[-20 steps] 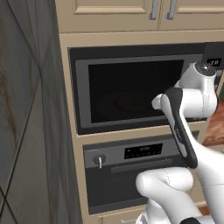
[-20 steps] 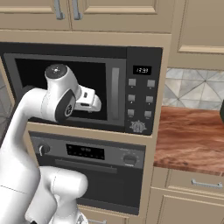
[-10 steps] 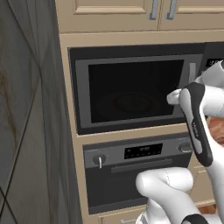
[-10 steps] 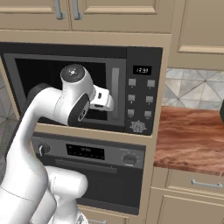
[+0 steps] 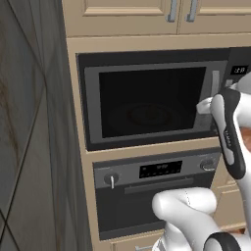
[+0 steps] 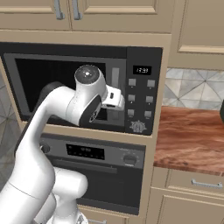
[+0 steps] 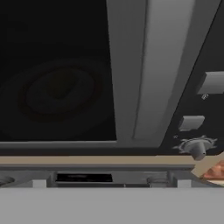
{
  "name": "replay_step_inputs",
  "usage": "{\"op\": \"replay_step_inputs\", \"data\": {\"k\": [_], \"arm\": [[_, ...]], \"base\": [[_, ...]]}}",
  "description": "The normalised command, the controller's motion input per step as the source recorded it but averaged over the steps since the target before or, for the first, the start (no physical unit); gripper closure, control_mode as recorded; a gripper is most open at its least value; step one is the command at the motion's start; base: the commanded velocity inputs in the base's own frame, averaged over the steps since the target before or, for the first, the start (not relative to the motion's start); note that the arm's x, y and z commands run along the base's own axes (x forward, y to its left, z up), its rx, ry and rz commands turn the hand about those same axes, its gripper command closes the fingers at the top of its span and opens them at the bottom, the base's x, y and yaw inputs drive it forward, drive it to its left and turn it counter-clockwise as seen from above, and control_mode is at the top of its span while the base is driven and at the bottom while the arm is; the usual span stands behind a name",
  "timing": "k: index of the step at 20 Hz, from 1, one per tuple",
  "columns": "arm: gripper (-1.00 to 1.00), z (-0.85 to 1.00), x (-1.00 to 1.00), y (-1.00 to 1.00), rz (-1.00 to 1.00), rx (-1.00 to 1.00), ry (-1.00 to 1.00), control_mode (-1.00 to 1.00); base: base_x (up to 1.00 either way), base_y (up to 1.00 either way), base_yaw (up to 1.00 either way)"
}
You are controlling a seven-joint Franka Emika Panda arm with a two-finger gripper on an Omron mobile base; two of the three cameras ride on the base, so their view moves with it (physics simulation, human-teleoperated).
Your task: Retrieve the reheated potato from the microwave, then place the potato, cheese, and condiment on the cutting board.
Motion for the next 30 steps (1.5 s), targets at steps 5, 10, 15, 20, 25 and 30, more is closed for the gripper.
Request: {"op": "replay_step_inputs", "data": {"k": [5,10,15,20,25,30], "arm": [[-1.00,0.00,0.30,-0.21,0.00,0.00,0.00,-1.00],[-1.00,-0.01,0.42,-0.23,0.00,0.00,0.00,-1.00],[-1.00,-0.05,0.49,-0.22,0.00,0.00,0.00,-1.00],[-1.00,-0.15,0.46,-0.06,0.00,0.00,0.00,-1.00],[-1.00,-0.18,0.39,0.00,0.00,0.00,0.00,-1.00],[1.00,-0.24,0.31,0.04,-0.02,0.00,-0.03,-1.00]], "base": [[0.00,0.00,0.00],[0.00,0.00,0.00],[0.00,0.00,0.00],[0.00,0.00,0.00],[0.00,0.00,0.00],[0.00,0.00,0.00]]}}
